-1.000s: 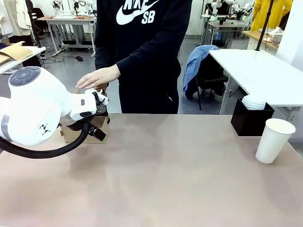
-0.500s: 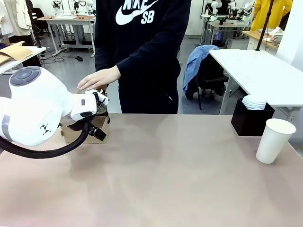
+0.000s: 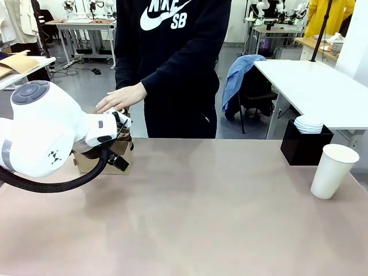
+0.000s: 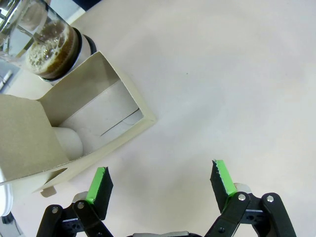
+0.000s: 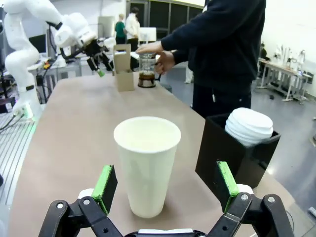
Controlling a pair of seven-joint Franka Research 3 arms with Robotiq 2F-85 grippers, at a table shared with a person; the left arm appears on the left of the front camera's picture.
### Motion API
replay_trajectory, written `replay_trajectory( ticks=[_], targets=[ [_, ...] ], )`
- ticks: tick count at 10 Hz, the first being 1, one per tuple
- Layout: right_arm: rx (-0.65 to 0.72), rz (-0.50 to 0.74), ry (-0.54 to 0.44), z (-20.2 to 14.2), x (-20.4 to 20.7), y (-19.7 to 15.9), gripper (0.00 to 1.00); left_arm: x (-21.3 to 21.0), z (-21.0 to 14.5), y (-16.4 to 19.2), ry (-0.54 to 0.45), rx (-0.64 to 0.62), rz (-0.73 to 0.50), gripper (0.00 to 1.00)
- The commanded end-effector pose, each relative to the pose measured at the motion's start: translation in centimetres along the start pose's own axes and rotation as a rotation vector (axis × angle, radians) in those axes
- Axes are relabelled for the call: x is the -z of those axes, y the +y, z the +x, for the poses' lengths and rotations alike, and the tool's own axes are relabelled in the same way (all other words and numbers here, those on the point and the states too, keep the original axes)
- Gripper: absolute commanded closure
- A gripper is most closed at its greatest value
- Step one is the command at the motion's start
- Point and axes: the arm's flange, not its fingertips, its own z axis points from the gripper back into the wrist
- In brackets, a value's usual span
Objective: Pour a drink into a cup and package it in a carrier.
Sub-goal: Pick up the 600 ml Paper Cup and place it in the middle top area of the table.
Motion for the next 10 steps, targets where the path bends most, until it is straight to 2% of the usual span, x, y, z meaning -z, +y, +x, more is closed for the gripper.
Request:
replay_trajectory(
  ticks=[1, 6, 9, 10],
  targets=[
    [-0.036, -0.014, -0.012, -1.5, 0.0, -0.5, 0.00, 0.0, 0.0, 0.0, 0.000, -0.001, -0.001, 0.00],
    [-0.003, -0.021, -0.044, -5.6, 3.4, 0.9, 0.00, 0.0, 0.0, 0.0, 0.000, -0.001, -0.001, 0.00],
    [0.048, 0.009, -0.024, -6.4, 4.6, 1.2, 0.00, 0.0, 0.0, 0.0, 0.000, -0.001, -0.001, 0.00],
    [0.147, 0.041, -0.018, -5.0, 4.8, 1.5, 0.00, 0.0, 0.0, 0.0, 0.000, -0.001, -0.001, 0.00]
  ],
)
